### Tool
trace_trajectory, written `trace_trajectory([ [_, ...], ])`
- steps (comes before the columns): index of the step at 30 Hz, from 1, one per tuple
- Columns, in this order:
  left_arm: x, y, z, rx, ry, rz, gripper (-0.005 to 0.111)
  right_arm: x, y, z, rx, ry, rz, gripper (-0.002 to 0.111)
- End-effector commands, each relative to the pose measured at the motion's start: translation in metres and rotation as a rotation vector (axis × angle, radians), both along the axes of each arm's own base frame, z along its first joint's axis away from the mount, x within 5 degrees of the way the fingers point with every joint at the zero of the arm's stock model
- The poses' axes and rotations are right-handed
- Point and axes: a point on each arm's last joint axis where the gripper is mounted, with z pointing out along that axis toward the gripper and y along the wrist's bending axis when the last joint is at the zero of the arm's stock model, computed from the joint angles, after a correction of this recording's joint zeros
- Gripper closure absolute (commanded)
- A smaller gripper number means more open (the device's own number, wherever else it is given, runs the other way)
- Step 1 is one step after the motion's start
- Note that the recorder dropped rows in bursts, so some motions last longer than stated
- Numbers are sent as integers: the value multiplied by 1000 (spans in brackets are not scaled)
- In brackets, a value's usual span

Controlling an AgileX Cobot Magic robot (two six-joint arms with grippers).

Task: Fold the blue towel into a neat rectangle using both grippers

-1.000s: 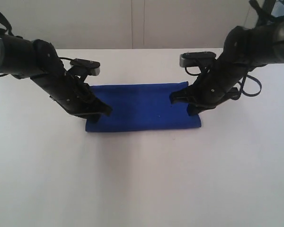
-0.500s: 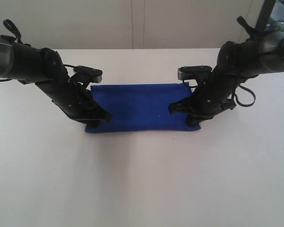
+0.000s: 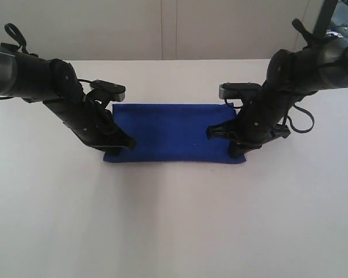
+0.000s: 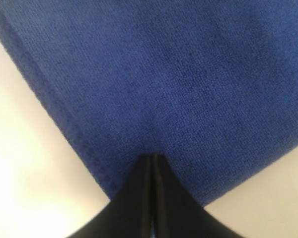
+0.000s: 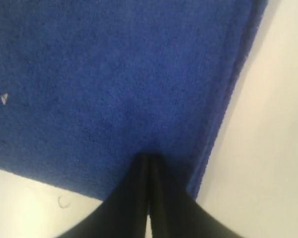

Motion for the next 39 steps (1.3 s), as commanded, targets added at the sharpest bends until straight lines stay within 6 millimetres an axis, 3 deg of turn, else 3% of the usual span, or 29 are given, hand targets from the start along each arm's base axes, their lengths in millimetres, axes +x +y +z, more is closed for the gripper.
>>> trace_trajectory([
  [1,-2,2,-7,28,33,-16,107,0,-3,-3,-7,6,-17,108],
  [5,-3,2,11,-3,2,3,107,3,-3,13,16,-53,-74,108],
  [15,-16,11,74,-51,-101,4,107,-1,-13,82,82,-246,-131,108],
  [19,-19,36,82,-53,0,96,107,-6,-30,94,77,-211,-158,108],
  [20,-20,51,82,-45,62,131,107,-11,-41,95,67,-172,-175,108],
  [24,-26,78,83,-26,180,179,107,-28,-55,98,53,-129,-190,108],
  [26,-38,92,89,-29,186,209,107,-49,-60,104,44,-135,-185,108],
  [29,-68,100,108,-52,137,233,107,-85,-67,132,51,-263,-185,108],
  [34,-128,112,148,-153,-137,275,107,-160,-82,165,76,-518,-193,108],
  [36,-158,118,160,-175,-260,262,107,-195,-89,170,79,-616,-189,108],
  [39,-187,124,161,-196,-328,265,107,-230,-95,176,92,-736,-180,108],
])
